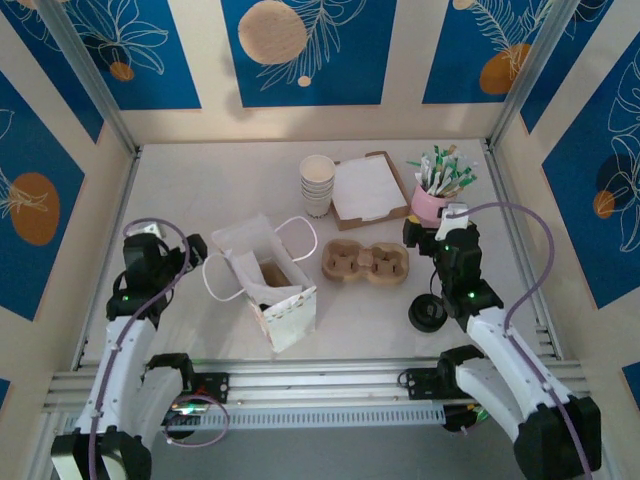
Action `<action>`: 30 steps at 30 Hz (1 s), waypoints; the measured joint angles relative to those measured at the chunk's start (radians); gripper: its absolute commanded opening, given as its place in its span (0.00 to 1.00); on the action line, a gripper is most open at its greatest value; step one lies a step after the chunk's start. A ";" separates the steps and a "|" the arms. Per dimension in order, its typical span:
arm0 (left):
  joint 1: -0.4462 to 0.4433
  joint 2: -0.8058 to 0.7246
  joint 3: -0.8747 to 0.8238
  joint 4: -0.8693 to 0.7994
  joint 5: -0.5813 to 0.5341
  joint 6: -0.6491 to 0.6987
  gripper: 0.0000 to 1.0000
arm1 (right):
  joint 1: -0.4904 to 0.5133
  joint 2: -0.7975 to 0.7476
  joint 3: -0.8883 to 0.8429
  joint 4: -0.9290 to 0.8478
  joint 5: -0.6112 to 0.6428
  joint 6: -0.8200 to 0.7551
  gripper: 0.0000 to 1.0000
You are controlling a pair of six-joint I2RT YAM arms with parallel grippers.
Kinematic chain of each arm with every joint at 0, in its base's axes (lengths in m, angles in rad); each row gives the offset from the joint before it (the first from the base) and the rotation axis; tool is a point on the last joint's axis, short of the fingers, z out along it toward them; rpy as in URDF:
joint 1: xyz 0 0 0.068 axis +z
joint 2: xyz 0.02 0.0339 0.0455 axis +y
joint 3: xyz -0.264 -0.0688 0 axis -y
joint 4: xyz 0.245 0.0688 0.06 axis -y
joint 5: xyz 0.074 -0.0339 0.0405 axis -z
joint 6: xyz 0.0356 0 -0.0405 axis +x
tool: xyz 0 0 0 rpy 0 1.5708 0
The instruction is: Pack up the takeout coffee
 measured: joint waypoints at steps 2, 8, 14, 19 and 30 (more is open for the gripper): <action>0.000 0.006 -0.010 0.041 -0.034 0.006 1.00 | -0.039 0.056 -0.035 0.054 -0.029 -0.007 0.99; 0.000 0.102 -0.022 0.195 -0.123 0.048 1.00 | -0.082 0.256 -0.053 0.193 -0.066 -0.037 1.00; 0.000 0.178 -0.095 0.362 -0.169 0.165 1.00 | -0.090 0.379 -0.090 0.351 -0.090 -0.071 1.00; 0.000 0.208 -0.187 0.484 -0.175 0.224 1.00 | -0.121 0.438 -0.097 0.452 -0.134 -0.084 0.99; -0.046 0.433 -0.241 0.773 -0.180 0.269 1.00 | -0.166 0.514 -0.068 0.488 -0.256 -0.079 0.99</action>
